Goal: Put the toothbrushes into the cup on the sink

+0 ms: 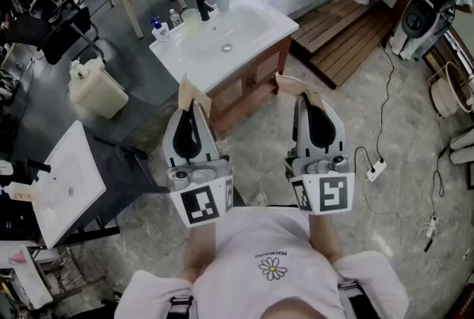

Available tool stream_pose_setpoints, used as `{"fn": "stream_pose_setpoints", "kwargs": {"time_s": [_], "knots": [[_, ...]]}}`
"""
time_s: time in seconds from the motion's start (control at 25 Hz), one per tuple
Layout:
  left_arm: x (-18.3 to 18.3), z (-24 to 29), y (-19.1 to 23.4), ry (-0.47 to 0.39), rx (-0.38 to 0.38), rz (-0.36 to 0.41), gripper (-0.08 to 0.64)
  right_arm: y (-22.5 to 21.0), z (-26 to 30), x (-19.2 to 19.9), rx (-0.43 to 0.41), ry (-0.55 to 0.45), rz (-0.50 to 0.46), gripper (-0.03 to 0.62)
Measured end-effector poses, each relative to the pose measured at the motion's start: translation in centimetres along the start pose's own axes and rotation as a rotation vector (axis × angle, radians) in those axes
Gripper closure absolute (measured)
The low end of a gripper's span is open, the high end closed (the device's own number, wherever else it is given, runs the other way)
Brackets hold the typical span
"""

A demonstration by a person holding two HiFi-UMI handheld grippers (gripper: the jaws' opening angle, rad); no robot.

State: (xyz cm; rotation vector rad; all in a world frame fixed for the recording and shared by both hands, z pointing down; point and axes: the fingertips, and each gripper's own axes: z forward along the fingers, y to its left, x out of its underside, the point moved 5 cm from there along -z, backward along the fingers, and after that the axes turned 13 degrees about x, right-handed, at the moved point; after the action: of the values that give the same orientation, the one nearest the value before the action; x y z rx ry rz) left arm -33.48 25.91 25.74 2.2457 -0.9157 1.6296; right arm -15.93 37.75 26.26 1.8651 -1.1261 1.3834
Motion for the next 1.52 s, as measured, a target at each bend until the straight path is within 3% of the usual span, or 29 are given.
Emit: {"fn": "stream_pose_setpoints", "kwargs": {"time_s": [0.56, 0.88, 1.2, 1.52], "knots": [[0.6, 1.4, -0.6, 0.003, 0.031, -0.013, 0.540, -1.1, 0.5, 0.8, -0.001, 0.010, 0.040, 0.563], [1.7, 1.8, 0.7, 0.003, 0.017, -0.021, 0.540, -0.4, 1.6, 1.9, -0.008, 0.032, 0.003, 0.563], [3.3, 6.4, 2.9, -0.024, -0.014, -0.010, 0.540, -1.4, 5.8, 3.6, -0.007, 0.048, -0.017, 0.563], [6.8, 13.9, 4.0, -0.029, 0.003, -0.027, 0.540, -3.5, 13.2, 6.2, 0.003, 0.048, -0.028, 0.563]]}}
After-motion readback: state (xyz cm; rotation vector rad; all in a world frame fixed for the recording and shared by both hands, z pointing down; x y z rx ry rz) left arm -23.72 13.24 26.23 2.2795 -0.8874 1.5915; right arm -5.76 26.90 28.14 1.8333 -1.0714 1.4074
